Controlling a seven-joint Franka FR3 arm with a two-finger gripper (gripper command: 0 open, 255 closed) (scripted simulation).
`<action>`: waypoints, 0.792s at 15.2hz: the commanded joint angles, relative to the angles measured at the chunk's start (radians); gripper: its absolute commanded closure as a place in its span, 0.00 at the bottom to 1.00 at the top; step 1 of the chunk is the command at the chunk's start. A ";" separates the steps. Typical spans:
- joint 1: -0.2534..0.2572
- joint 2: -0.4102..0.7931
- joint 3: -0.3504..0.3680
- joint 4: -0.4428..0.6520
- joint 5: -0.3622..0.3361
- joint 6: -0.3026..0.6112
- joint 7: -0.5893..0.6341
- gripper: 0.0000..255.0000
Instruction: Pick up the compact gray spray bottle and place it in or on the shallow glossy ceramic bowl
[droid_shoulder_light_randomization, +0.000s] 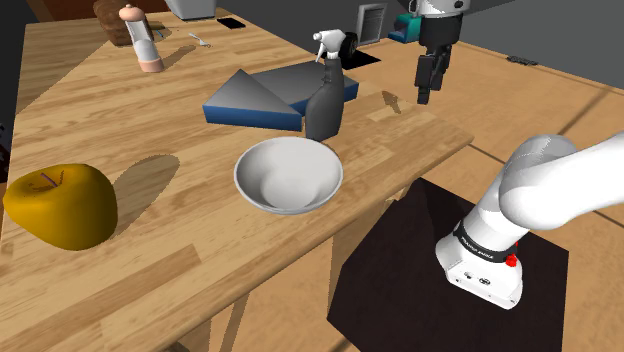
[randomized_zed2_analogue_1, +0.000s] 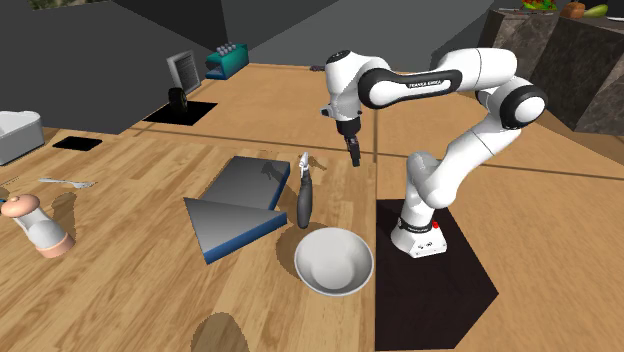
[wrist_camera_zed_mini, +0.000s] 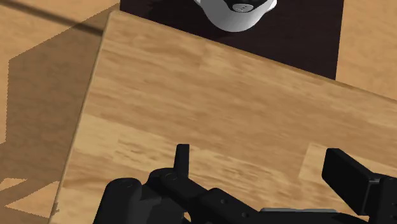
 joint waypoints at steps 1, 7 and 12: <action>0.000 0.000 0.000 0.000 0.000 0.000 0.000 0.00; 0.112 0.265 0.053 0.234 -0.070 -0.026 -0.200 0.00; 0.191 0.449 0.117 0.417 -0.136 -0.064 -0.358 0.00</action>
